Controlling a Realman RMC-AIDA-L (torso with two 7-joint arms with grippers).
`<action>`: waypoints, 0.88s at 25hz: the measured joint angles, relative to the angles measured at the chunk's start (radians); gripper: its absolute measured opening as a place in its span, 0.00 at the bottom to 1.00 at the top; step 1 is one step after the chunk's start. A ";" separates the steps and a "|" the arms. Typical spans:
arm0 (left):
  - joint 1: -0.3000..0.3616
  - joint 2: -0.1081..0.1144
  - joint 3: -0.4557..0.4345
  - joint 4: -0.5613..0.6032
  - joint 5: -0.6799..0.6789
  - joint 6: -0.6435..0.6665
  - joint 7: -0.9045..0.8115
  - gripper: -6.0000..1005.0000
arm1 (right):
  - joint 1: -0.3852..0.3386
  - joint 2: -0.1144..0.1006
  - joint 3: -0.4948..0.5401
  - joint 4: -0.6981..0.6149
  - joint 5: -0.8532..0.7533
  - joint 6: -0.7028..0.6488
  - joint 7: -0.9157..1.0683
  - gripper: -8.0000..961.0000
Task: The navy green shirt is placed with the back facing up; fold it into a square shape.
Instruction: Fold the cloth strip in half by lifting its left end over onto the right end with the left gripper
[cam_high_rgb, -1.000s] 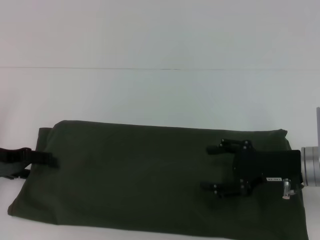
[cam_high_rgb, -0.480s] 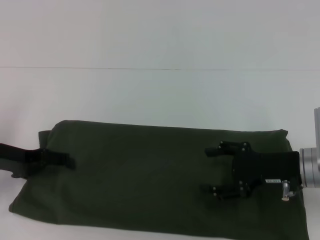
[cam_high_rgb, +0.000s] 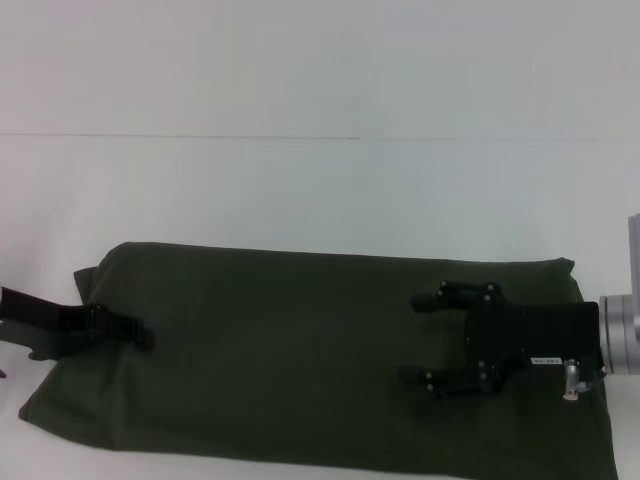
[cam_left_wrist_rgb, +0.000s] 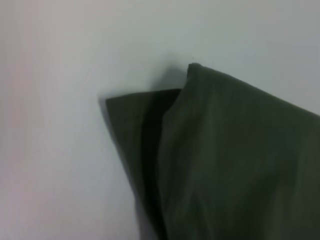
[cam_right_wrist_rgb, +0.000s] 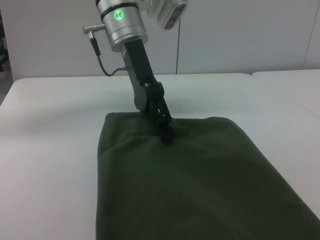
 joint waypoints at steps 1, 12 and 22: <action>-0.001 -0.001 0.002 0.000 0.000 -0.001 -0.001 0.82 | 0.000 0.000 0.000 0.000 0.000 0.000 0.001 0.95; -0.010 0.001 -0.002 0.000 -0.006 0.003 -0.002 0.48 | 0.003 0.000 0.001 0.000 0.001 0.000 0.001 0.95; -0.016 0.007 -0.001 0.002 -0.007 0.007 -0.001 0.18 | 0.010 0.000 0.002 0.000 0.001 -0.007 0.001 0.95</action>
